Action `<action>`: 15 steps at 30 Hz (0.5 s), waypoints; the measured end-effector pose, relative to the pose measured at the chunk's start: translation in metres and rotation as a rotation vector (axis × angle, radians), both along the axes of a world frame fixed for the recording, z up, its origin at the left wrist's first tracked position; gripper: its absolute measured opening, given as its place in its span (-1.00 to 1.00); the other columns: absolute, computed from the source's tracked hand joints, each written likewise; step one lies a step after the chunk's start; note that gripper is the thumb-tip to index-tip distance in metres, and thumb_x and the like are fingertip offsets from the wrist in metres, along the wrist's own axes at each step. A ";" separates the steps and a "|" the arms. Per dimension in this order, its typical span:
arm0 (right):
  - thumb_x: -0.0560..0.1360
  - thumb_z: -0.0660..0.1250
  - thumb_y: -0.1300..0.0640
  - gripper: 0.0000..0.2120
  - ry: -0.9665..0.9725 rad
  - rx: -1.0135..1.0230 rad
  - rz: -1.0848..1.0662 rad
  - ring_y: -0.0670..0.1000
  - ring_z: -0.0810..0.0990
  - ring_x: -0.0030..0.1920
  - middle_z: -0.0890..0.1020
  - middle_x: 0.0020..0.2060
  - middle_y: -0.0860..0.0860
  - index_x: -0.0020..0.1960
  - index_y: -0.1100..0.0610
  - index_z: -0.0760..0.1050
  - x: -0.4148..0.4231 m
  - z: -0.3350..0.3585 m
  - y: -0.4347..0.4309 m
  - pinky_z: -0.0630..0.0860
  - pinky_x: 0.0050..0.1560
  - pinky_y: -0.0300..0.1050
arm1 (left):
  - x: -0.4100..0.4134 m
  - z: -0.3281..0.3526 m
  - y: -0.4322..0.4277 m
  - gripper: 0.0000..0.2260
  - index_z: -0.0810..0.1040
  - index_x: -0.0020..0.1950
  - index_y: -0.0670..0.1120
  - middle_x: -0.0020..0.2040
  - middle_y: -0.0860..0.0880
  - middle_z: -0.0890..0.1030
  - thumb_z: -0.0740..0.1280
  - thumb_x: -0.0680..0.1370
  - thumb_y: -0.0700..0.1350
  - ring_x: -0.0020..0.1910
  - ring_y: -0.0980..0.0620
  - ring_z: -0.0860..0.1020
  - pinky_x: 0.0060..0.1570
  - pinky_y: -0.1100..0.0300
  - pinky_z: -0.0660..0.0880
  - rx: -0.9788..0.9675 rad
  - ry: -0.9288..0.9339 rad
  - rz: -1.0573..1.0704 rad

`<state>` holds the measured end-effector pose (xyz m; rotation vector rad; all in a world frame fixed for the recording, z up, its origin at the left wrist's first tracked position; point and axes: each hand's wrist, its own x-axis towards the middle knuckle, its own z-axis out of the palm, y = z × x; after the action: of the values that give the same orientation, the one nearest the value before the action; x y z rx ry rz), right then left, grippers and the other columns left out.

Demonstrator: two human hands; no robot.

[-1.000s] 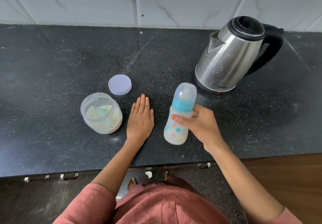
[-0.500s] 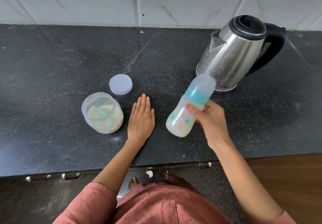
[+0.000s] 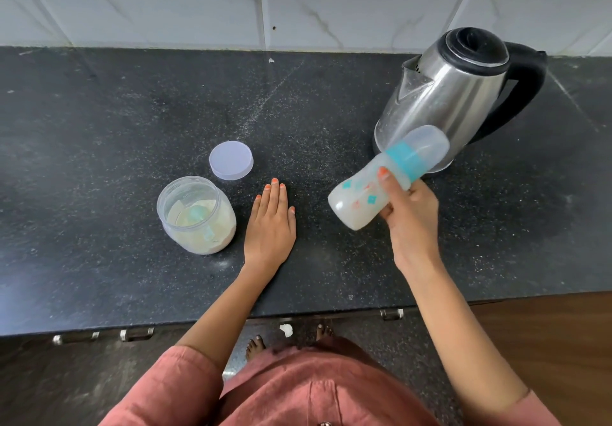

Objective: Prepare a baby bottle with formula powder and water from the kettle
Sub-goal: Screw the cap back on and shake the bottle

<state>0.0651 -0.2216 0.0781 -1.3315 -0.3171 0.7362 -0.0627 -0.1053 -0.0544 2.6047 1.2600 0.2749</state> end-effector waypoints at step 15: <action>0.33 0.42 0.35 -0.77 -0.222 -0.193 0.380 -0.23 0.63 -0.25 0.66 -0.31 -0.15 -0.13 0.05 0.55 -0.012 0.000 -0.007 0.56 -0.19 -0.33 | 0.000 0.000 -0.001 -0.56 0.04 0.49 -0.22 0.52 -0.16 0.05 -0.02 0.64 -0.08 0.50 -0.07 0.02 0.44 0.11 -0.12 0.008 0.016 0.003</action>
<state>0.0534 -0.2282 0.0782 -1.5601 -0.7049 0.9546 -0.0627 -0.1060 -0.0541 2.6169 1.2707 0.2611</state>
